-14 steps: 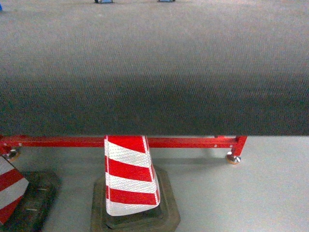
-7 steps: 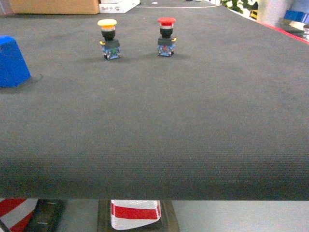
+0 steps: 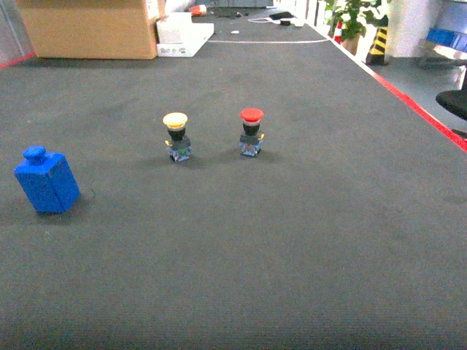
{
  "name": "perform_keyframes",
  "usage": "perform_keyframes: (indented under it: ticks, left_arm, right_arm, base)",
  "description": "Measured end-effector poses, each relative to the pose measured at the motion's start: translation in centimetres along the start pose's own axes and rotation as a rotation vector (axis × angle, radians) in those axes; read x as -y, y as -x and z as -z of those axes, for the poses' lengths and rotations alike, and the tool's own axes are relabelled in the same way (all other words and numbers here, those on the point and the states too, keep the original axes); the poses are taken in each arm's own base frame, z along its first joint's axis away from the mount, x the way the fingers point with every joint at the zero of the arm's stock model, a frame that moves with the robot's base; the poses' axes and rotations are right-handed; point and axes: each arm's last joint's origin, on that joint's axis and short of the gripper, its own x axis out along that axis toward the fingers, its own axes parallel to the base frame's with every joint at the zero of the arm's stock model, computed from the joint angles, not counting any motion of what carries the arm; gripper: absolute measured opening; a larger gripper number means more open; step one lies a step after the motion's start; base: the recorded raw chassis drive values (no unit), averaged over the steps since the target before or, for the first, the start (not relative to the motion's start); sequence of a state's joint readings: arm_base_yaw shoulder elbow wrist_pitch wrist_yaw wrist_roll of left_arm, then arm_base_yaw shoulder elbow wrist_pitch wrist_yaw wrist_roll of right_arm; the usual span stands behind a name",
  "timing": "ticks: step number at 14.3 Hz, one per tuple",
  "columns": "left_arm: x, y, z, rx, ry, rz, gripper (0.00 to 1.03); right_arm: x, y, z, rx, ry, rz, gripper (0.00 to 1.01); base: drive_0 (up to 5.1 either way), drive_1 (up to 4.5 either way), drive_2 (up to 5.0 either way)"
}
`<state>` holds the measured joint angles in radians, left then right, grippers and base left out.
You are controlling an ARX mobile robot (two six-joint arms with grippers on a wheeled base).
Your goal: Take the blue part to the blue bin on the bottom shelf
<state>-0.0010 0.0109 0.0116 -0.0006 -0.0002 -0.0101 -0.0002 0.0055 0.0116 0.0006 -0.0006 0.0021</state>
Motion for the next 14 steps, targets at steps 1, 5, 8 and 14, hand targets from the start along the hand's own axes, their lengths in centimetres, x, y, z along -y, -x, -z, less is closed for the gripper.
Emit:
perform_keyframes:
  ticks: [1, 5, 8, 14]
  left_arm:
    - [0.0, 0.0, 0.0, -0.002, 0.000, 0.000, 0.98]
    - [0.0, 0.0, 0.0, -0.004, 0.000, 0.000, 0.98]
    - [0.0, 0.0, 0.0, -0.004, 0.000, 0.000, 0.98]
    - [0.2, -4.6, -0.1, -0.194, 0.050, -0.164, 0.98]
  right_arm:
    - [0.0, 0.0, 0.0, -0.002, 0.000, 0.000, 0.98]
    - [0.0, 0.0, 0.1, -0.005, -0.001, 0.000, 0.98]
    - [0.0, 0.0, 0.1, -0.005, -0.001, 0.001, 0.98]
    - [0.0, 0.0, 0.1, -0.005, -0.001, 0.001, 0.98]
  base:
    - [0.0, 0.00, 0.0]
    - [0.0, 0.00, 0.0]
    - [0.0, 0.00, 0.0]
    - [0.0, 0.00, 0.0]
